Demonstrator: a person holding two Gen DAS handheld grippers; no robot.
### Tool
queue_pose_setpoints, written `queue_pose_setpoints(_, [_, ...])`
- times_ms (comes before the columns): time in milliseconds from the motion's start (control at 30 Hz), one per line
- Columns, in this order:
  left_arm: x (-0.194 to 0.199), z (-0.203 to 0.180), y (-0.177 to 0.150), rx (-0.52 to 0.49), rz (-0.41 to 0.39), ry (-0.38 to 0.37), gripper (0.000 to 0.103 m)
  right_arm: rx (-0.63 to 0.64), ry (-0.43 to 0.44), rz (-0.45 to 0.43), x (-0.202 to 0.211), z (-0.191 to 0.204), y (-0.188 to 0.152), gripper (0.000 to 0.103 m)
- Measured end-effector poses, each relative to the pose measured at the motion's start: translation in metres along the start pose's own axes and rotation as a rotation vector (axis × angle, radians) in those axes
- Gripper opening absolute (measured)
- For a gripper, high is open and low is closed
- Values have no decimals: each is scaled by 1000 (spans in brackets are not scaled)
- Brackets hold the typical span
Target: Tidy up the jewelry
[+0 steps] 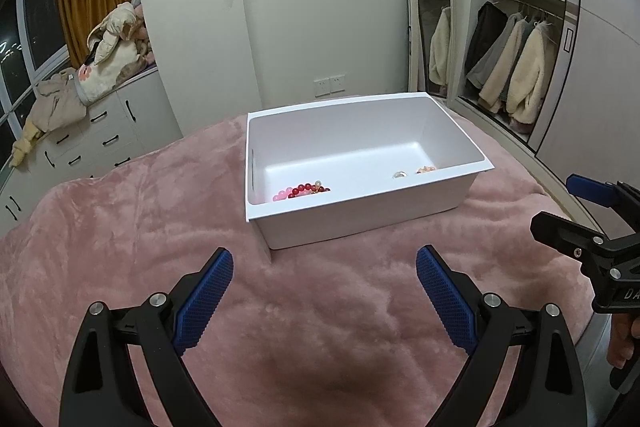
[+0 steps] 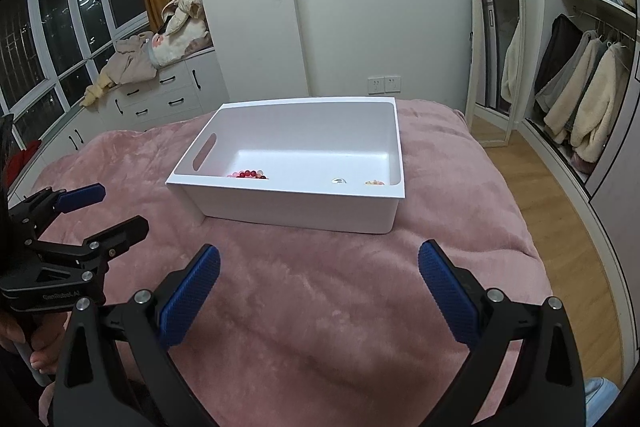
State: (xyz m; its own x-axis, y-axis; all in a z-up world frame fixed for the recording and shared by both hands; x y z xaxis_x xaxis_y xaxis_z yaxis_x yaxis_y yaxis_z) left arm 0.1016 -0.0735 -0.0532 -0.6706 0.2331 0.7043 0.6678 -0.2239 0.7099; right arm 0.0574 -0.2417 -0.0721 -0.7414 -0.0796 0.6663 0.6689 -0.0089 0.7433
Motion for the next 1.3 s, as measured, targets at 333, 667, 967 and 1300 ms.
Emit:
queue_pose_setpoints(333, [-3,-2,-1,-2,12,6,94,-8,0,12,-2,0,-7,98])
queue_pose_setpoints(667, [-3,-2,-3,-7,14,5,94,-4,4,12,-2,1,-10,98])
queue_pose_setpoints(967, [-5,-3,-6,-8,16,2,94,-8,6,13,-1,3,-11,98])
queue_pose_setpoints(1300, [-4,-2,-5,-4,13,0,94,-12,4,20,-2,3,-13,98])
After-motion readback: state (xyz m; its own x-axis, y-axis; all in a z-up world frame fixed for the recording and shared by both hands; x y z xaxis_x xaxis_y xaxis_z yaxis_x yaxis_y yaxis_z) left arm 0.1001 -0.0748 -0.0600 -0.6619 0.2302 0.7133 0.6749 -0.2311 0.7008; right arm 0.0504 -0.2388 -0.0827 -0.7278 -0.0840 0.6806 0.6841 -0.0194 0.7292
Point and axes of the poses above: each gripper's, at about its wrist camera, not at the fingertips, and x roughly against the way its jaws point, z to its left, y to its top, the point moved 10 cm from there along -x, roughly the way its jaws point, and after that the axes turned 6 degrees about x, right-handed, at the moved point
